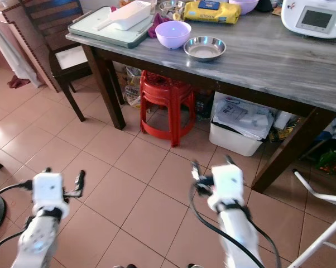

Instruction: Setting the table

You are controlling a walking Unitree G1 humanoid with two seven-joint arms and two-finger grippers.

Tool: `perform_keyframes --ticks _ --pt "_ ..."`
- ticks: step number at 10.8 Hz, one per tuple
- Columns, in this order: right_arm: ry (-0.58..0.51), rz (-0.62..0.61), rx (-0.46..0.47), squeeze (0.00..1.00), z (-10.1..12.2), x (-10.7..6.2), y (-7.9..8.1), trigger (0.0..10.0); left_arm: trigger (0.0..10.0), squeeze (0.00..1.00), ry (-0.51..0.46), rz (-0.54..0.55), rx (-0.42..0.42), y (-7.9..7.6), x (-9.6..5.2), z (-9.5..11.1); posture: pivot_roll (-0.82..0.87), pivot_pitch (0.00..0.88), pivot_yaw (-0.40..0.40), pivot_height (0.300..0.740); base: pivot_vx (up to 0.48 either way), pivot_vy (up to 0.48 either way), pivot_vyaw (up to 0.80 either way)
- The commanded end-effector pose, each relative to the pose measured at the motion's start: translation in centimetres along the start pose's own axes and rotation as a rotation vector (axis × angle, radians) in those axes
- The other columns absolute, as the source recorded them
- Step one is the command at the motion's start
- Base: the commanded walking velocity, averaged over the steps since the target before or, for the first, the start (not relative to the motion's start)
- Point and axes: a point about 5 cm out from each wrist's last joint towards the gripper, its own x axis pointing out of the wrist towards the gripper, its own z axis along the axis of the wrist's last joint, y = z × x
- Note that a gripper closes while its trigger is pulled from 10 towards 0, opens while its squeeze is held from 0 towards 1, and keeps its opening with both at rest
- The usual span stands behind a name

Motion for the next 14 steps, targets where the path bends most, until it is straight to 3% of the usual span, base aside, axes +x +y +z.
perform_keyframes --ticks 1,4,10,14 --pt "0.012 0.002 0.003 0.0 -0.1 0.1 0.0 10.0 10.0 0.0 -0.007 0.009 0.012 0.2 0.2 0.6 -0.01 0.167 0.073 0.74 0.0 0.0 0.0" --pt "-0.008 -0.027 -0.019 0.0 0.5 0.3 -1.1 10.0 10.0 0.0 -0.04 -0.015 -0.02 -0.7 0.6 2.0 -0.02 0.177 0.062 0.74 0.0 0.0 0.0" --pt "-0.036 0.015 -0.039 0.0 2.1 2.1 -1.4 10.0 10.0 0.0 -0.061 -0.003 -0.108 -1.8 0.7 3.1 -0.02 0.169 0.012 0.74 0.0 0.0 -0.67" --pt "-0.048 0.046 -0.043 0.0 2.5 1.9 -0.9 10.0 10.0 0.0 -0.062 -0.021 -0.147 -2.1 0.5 3.2 -0.03 0.193 -0.016 0.74 0.0 0.0 0.0"
